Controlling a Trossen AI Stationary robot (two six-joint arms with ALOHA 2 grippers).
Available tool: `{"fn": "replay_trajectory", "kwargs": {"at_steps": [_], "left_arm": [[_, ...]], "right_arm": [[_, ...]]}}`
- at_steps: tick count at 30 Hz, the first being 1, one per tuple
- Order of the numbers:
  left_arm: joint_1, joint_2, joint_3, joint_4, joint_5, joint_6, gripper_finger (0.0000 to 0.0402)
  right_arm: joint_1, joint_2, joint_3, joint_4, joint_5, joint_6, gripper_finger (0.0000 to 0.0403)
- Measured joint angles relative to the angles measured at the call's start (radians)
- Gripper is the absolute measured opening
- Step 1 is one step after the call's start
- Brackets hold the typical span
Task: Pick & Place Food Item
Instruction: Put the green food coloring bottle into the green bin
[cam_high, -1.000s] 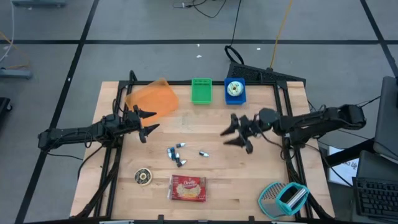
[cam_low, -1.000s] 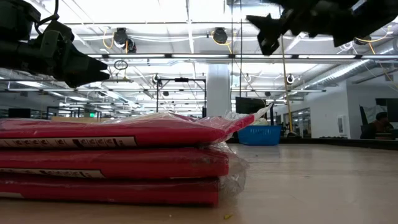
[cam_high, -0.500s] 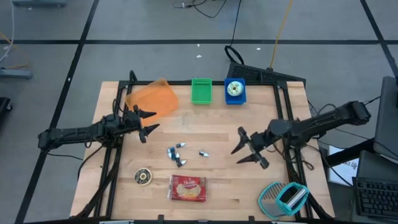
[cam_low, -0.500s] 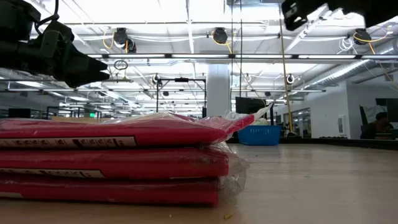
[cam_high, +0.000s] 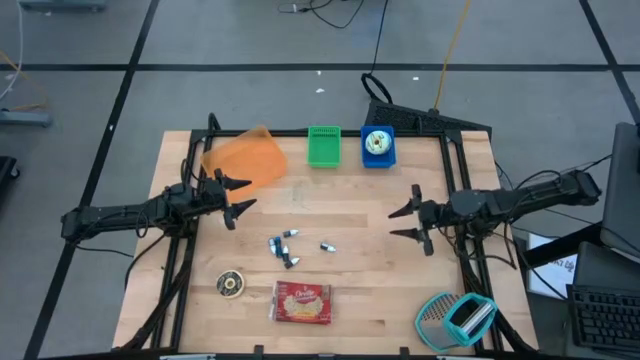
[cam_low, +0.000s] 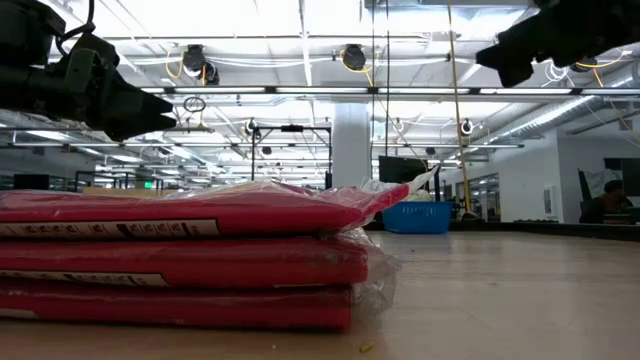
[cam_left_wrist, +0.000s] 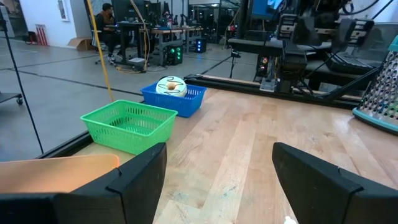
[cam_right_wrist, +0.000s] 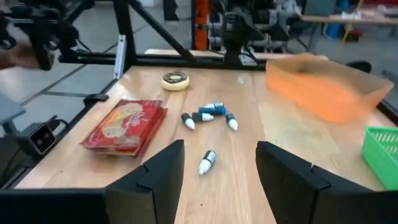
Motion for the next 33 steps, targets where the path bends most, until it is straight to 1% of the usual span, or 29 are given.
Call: {"fn": "replay_trajectory", "kwargs": {"at_steps": [4,8,10,14,16,21,24,28,33], "left_arm": [[0.0,0.0,0.0,0.001,0.0,-0.003,0.0296],[0.0,0.0,0.0,0.004,0.0,-0.008,0.0296],[-0.001,0.0,0.0,0.015,0.002,-0.068,0.0296],[-0.002,0.0,0.0,0.081,0.001,-0.302,0.0296],[-0.002,0.0,0.0,0.108,-0.006,-0.368,0.0296],[-0.001,0.0,0.0,0.134,-0.034,-0.384,0.0296],[-0.001,0.0,0.0,0.159,-0.034,-0.383,0.0296],[-0.001,0.0,0.0,0.155,-0.038,-0.365,0.0296],[-0.001,0.0,0.0,0.133,-0.026,-0.417,0.0296]], "right_arm": [[-0.006,-0.127,-0.028,0.002,0.009,-0.066,0.0187],[-0.008,-0.247,-0.064,0.006,0.052,-0.112,0.0187],[-0.008,-0.294,-0.097,0.006,0.065,-0.136,0.0187],[-0.008,-0.371,-0.183,0.0,0.119,-0.138,0.0187],[-0.008,-0.408,-0.223,0.0,0.137,-0.119,0.0187],[-0.008,-0.505,-0.274,-0.002,0.138,-0.09,0.0187],[-0.008,-0.56,-0.275,-0.046,0.182,-0.108,0.0187],[-0.008,-0.568,-0.277,-0.108,0.261,-0.094,0.0187],[-0.009,-0.567,-0.283,-0.118,0.268,-0.055,0.0187]]}}
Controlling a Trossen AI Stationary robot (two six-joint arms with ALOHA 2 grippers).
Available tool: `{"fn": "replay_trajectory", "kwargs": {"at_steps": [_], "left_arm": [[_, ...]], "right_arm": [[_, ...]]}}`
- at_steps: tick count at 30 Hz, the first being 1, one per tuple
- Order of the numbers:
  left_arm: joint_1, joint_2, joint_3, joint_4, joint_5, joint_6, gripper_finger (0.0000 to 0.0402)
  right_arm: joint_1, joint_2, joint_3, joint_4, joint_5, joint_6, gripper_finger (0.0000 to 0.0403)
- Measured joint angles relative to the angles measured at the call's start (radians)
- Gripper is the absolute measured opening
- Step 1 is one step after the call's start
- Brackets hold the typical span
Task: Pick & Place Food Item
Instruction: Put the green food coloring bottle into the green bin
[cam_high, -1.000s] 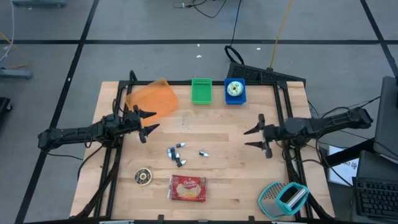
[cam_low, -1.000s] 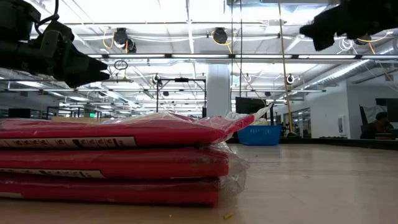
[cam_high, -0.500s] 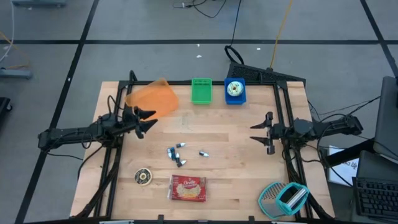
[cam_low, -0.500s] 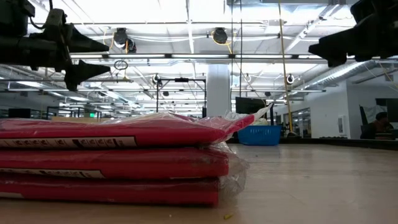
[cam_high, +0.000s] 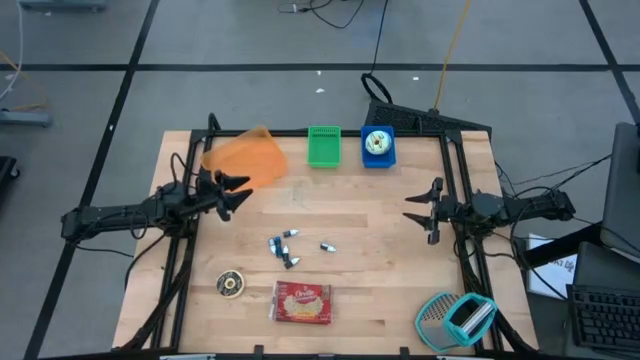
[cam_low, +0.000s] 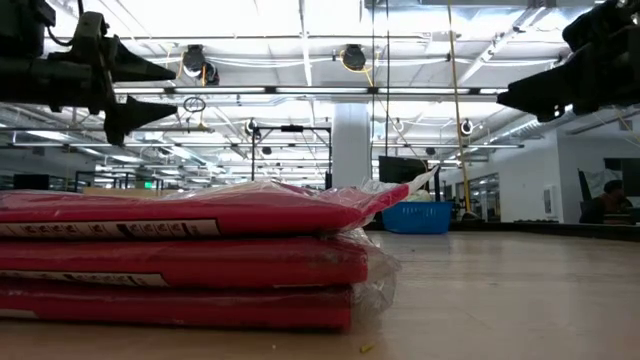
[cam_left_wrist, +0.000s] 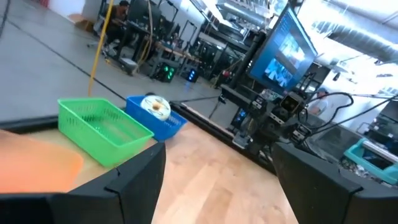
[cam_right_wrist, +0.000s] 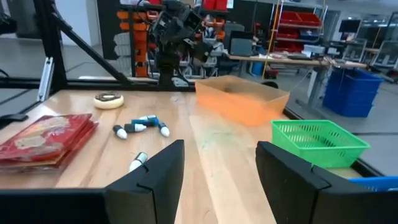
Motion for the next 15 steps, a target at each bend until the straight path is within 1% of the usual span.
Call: {"fn": "replay_trajectory", "kwargs": {"at_steps": [3,7,9,12,15], "left_arm": [[-0.001,0.001,0.0,-0.038,0.017,-0.036,0.0296],[-0.002,0.023,0.0,-0.043,0.136,-0.086,0.0296],[-0.014,0.047,0.013,-0.075,0.159,-0.128,0.0296],[-0.061,0.126,0.068,-0.142,0.144,-0.168,0.0296],[-0.139,0.258,0.156,-0.221,0.12,-0.172,0.0296]], "right_arm": [[0.0,0.004,0.0,0.003,-0.004,-0.005,0.0187],[0.0,0.005,0.0,0.001,-0.006,0.01,0.0187],[0.0,0.005,0.0,-0.001,-0.008,0.008,0.0187],[0.0,0.005,0.0,0.0,-0.008,-0.001,0.0187],[0.0,0.005,0.0,-0.001,-0.008,-0.001,0.0187]]}}
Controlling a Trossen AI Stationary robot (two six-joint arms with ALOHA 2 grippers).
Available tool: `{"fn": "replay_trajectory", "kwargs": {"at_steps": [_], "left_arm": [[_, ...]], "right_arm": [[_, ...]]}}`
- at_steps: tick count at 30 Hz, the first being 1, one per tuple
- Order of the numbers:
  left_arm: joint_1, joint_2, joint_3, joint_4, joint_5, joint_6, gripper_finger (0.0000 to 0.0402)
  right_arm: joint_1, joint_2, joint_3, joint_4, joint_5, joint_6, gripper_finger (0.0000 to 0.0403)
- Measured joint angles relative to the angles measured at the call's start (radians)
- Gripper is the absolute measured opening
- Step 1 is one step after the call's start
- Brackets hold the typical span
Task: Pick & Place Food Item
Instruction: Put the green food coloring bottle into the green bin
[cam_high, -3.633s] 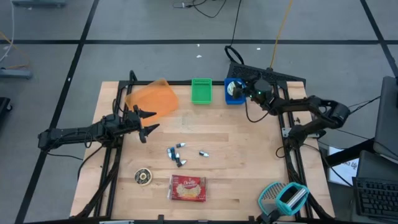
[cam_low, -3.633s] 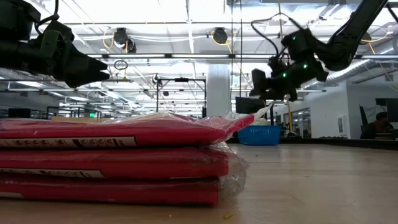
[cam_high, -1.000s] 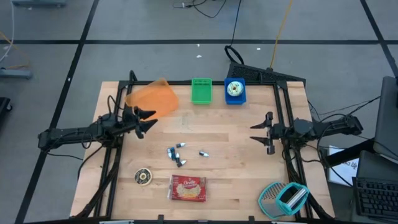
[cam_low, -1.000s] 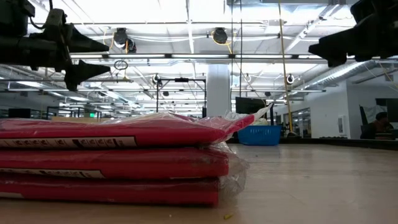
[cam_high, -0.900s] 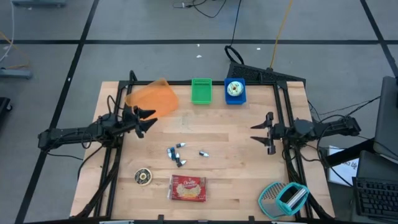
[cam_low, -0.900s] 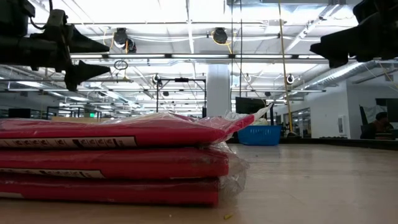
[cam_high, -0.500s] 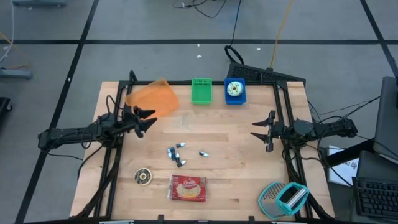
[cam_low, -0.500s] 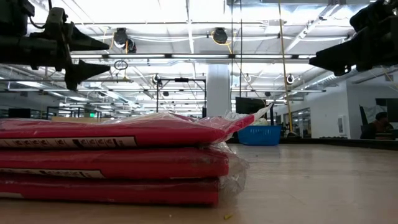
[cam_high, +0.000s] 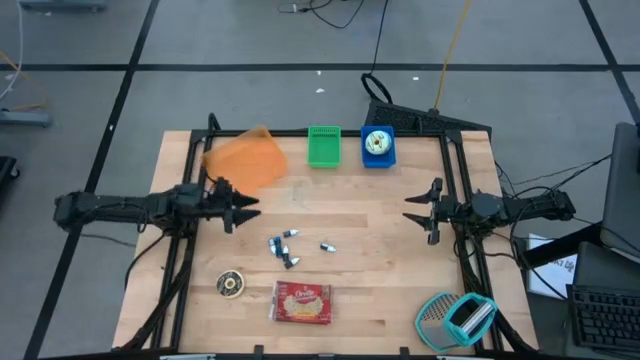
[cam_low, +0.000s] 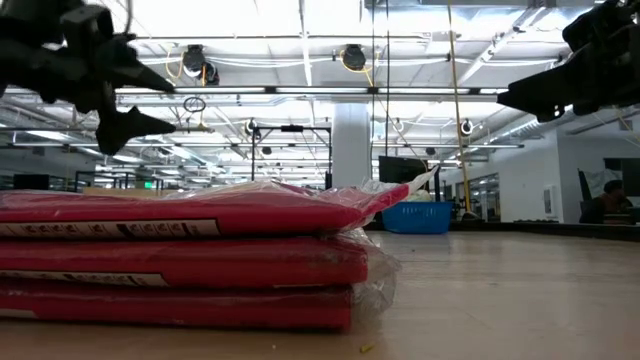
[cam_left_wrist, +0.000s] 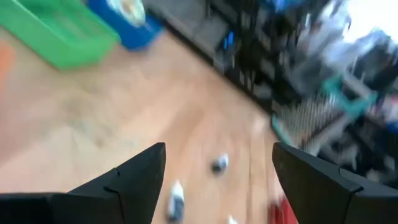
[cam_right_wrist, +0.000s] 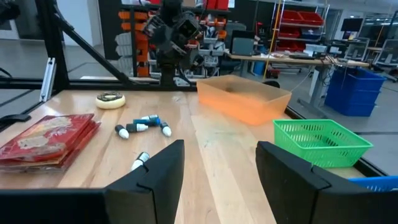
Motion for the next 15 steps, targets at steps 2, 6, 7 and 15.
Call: {"fn": "replay_trajectory", "kwargs": {"at_steps": [2,6,7,15], "left_arm": [[-0.062,0.108,0.08,-0.075,-0.026,-0.008,0.0296],[-0.196,0.366,0.237,-0.256,-0.092,-0.016,0.0296],[-0.225,0.433,0.263,-0.273,-0.1,0.007,0.0296],[-0.313,0.849,0.37,-0.28,-0.195,0.104,0.0296]], "right_arm": [[0.0,0.0,0.0,0.0,0.0,0.0,0.0187],[0.0,0.0,0.0,0.0,0.001,0.0,0.0187],[0.0,0.0,0.0,0.0,0.0,0.0,0.0187],[0.0,0.0,0.0,0.0,0.001,0.0,0.0187]]}}
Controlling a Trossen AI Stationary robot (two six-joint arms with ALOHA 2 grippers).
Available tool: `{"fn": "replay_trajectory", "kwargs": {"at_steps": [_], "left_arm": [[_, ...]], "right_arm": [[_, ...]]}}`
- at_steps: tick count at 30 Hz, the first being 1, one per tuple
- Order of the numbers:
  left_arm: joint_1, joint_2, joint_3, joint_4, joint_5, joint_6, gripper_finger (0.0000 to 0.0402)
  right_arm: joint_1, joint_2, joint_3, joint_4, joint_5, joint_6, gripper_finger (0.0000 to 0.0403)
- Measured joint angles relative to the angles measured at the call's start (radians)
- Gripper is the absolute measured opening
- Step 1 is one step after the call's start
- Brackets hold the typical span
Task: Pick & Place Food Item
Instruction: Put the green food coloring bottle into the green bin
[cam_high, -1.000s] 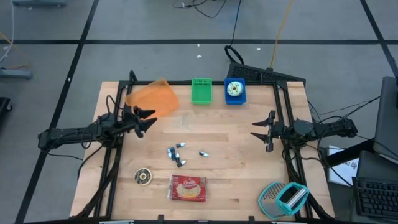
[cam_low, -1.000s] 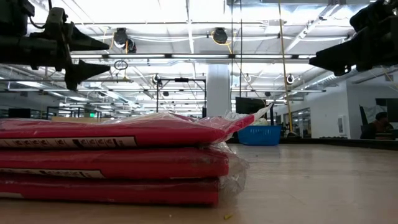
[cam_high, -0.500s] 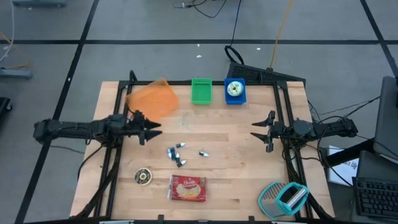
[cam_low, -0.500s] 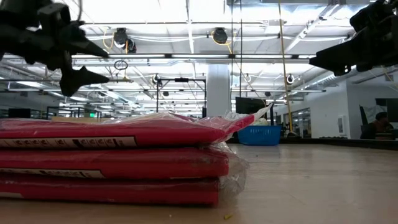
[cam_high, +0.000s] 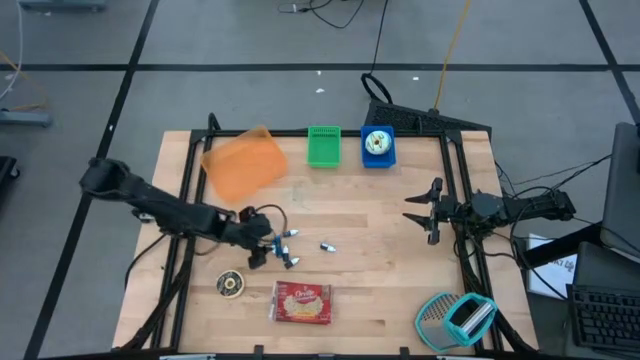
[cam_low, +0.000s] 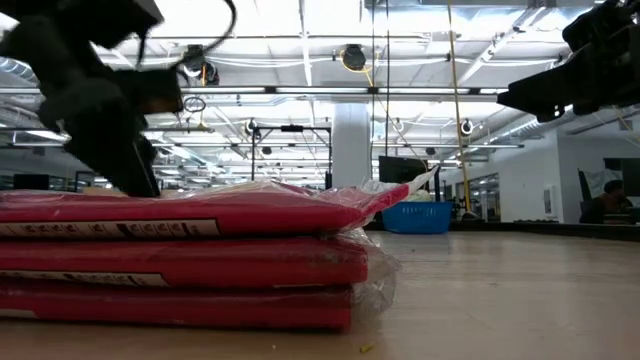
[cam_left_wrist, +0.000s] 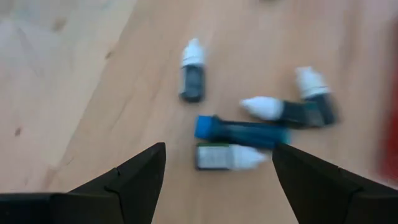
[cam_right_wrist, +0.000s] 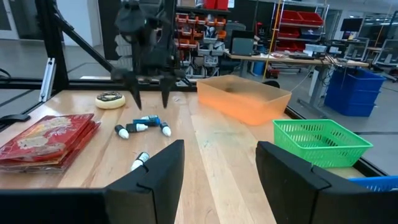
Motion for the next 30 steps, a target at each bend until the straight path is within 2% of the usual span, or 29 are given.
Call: {"fn": "replay_trajectory", "kwargs": {"at_steps": [6,12,20,22,26,30], "left_arm": [[-0.006,0.149,0.018,0.001,0.006,-0.04,0.0296],[-0.015,0.193,0.022,0.011,-0.012,-0.094,0.0296],[-0.023,0.165,0.019,-0.024,0.027,-0.145,0.0296],[-0.024,0.142,0.018,-0.068,0.049,-0.203,0.0296],[-0.001,0.064,0.017,-0.2,0.089,-0.422,0.0296],[0.034,-0.015,0.012,-0.335,0.095,-0.463,0.0296]], "right_arm": [[0.0,0.0,0.0,0.0,0.0,0.0,0.0187],[0.0,0.0,0.0,0.0,0.0,0.0,0.0187],[0.0,0.0,0.0,0.0,0.0,0.0,0.0187],[0.0,0.0,0.0,0.0,0.0,0.0,0.0187],[0.0,0.0,0.0,0.0,0.0,0.0,0.0187],[0.0,0.0,0.0,0.0,0.0,0.0,0.0187]]}}
